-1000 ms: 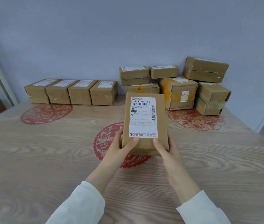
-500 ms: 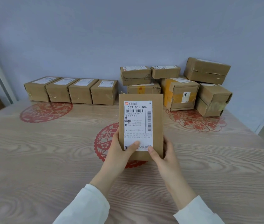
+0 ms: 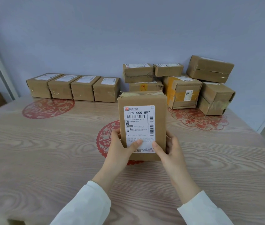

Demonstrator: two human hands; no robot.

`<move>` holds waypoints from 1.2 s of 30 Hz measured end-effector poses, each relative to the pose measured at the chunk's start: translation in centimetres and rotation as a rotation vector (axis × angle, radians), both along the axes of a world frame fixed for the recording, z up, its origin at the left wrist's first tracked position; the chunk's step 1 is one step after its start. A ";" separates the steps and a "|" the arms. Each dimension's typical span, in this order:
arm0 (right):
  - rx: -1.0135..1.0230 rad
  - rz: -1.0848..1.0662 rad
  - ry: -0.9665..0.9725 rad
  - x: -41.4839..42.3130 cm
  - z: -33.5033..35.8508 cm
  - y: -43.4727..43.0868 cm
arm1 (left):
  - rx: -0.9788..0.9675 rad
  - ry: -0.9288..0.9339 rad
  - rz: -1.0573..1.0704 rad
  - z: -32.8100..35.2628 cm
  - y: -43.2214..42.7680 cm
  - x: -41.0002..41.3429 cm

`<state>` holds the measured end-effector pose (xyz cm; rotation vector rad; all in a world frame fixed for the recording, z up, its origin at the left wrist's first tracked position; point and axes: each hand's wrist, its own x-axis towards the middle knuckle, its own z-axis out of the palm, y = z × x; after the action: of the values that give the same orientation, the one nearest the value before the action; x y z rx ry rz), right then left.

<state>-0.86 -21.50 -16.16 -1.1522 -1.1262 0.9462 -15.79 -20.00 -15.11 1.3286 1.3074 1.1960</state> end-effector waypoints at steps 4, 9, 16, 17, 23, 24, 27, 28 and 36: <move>0.039 -0.006 0.014 0.1 0.1 0.0 | 0.056 0.010 0.029 0.7 -0.1 0.2; 0.077 -0.011 0.020 0.0 0.0 -0.1 | 0.106 -0.002 -0.006 1.1 0.3 0.0; 0.109 -0.008 0.037 0.2 0.3 -0.2 | 0.107 -0.005 0.005 1.1 -0.2 0.5; 0.111 -0.011 0.039 0.1 0.2 -0.2 | 0.110 -0.008 0.016 1.2 -0.1 0.5; 0.139 -0.025 0.053 -0.1 1.0 -0.6 | 0.154 0.022 -0.036 0.8 -0.4 0.5; 0.136 -0.027 0.054 -0.1 1.1 -0.6 | 0.158 0.018 -0.038 0.7 -0.5 0.5; 0.142 -0.041 0.043 -0.1 1.1 -0.6 | 0.159 -0.013 -0.028 1.0 -0.8 0.5; 0.147 -0.046 0.039 -0.1 1.1 -0.6 | 0.157 -0.031 -0.020 1.3 -0.8 0.5; 0.175 -0.063 0.050 0.3 1.2 -0.5 | 0.071 -0.094 -0.046 3.1 -1.2 0.8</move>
<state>-0.59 -22.02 -15.01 -1.0110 -1.1029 0.8071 -15.02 -21.15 -12.06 1.3304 1.1712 1.2677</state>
